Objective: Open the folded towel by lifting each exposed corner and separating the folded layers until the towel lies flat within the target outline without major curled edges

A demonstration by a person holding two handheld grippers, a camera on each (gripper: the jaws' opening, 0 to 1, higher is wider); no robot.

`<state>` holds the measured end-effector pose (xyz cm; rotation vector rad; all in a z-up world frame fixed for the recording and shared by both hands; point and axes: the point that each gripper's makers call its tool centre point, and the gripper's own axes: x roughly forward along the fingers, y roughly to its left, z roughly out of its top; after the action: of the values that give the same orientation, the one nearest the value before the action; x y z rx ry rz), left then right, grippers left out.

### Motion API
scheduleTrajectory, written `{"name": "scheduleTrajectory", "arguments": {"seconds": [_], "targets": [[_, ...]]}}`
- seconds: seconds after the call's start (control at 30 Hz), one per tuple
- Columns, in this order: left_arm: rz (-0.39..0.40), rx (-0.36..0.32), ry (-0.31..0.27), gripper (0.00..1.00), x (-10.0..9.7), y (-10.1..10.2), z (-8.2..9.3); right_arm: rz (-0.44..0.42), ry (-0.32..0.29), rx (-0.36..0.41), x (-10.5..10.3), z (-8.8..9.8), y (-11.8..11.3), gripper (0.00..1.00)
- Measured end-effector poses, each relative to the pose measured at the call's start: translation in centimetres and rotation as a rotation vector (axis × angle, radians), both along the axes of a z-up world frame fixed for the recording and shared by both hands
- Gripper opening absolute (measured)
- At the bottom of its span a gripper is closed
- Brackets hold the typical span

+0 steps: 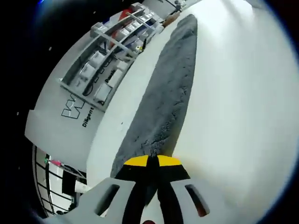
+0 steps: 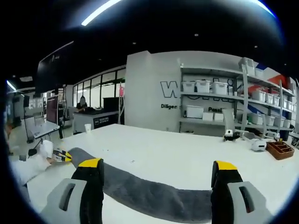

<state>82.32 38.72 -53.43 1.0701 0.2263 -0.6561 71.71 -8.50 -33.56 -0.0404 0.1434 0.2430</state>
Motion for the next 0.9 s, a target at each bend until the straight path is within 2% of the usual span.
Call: {"name": "scheduleTrajectory", "arguments": {"seconds": [0.2,0.37,0.43,0.5,0.7,0.9], "targets": [[0.017,-0.055,0.011,0.02,1.1,-0.8,2.7,0.011,-0.018,0.014,-0.3,0.5,-0.1,0.96],[0.045,-0.143,0.060,0.02,3.0,-1.5,5.5,0.001,-0.034,0.023,-0.5,0.9,-0.6,0.96],[0.049,-0.148,0.067,0.02,3.6,-1.8,6.4,-0.003,-0.039,0.025,-0.5,1.1,-0.8,0.96],[0.050,-0.118,0.056,0.02,4.2,-2.0,6.9,-0.005,-0.046,0.035,-0.7,1.2,-1.0,0.95],[0.043,-0.078,0.078,0.02,4.8,-2.3,6.6,-0.011,-0.065,0.055,-0.9,1.7,-1.8,0.95],[0.026,-0.068,0.108,0.02,3.0,-1.9,4.6,-0.019,-0.080,0.073,-1.2,1.9,-2.3,0.95]]}}
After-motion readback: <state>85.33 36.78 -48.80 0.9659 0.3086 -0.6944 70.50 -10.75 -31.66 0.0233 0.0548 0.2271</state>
